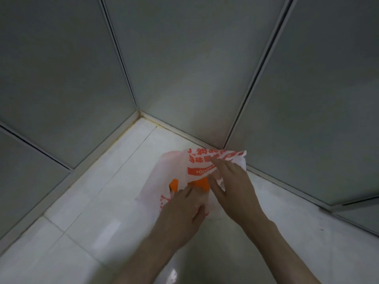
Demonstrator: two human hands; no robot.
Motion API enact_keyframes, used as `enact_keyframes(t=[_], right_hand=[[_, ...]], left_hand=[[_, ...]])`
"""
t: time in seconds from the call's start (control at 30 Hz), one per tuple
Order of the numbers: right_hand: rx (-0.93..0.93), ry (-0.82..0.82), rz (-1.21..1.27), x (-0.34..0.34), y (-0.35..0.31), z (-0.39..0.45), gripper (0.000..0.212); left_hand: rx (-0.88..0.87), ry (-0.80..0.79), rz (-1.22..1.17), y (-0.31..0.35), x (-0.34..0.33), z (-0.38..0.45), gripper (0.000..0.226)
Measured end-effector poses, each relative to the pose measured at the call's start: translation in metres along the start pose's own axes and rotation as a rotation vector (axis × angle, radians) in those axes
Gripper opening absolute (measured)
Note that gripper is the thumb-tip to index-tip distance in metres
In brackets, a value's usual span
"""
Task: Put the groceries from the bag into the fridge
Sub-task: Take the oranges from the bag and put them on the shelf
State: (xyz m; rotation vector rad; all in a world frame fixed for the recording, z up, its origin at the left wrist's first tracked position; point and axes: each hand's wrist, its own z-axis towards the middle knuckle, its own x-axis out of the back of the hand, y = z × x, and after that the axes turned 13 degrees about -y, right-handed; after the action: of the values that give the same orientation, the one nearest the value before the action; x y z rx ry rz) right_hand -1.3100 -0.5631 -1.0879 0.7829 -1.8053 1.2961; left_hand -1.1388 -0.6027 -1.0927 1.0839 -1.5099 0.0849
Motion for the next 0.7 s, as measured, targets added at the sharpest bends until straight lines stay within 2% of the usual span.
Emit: enact_keyframes(t=[0.1,0.23,0.3,0.37,0.43,0.6,0.7], right_hand=[[-0.001,-0.096,0.006,-0.005,0.003,0.000,0.053],[0.053,-0.239,0.000,-0.011,0.003,0.001,0.045],[0.095,-0.307,-0.127,-0.015,0.006,0.006,0.049],[0.091,-0.356,-0.246,-0.017,0.012,0.015,0.039],[0.062,-0.335,-0.300,-0.019,0.017,0.023,0.037],[-0.001,-0.288,-0.304,-0.009,0.029,0.035,0.095],[0.049,-0.288,-0.385,0.008,0.029,0.036,0.115]], left_hand=[[0.037,-0.015,0.103,-0.009,0.010,0.004,0.039],[0.099,-0.083,0.365,-0.027,0.022,0.014,0.048],[0.142,-0.086,0.447,-0.036,0.027,0.020,0.056],[0.182,-0.072,0.494,-0.043,0.033,0.026,0.065],[0.212,-0.057,0.511,-0.048,0.039,0.030,0.069],[0.216,-0.042,0.574,-0.057,0.054,0.042,0.086],[0.201,-0.075,0.629,-0.066,0.067,0.045,0.105]])
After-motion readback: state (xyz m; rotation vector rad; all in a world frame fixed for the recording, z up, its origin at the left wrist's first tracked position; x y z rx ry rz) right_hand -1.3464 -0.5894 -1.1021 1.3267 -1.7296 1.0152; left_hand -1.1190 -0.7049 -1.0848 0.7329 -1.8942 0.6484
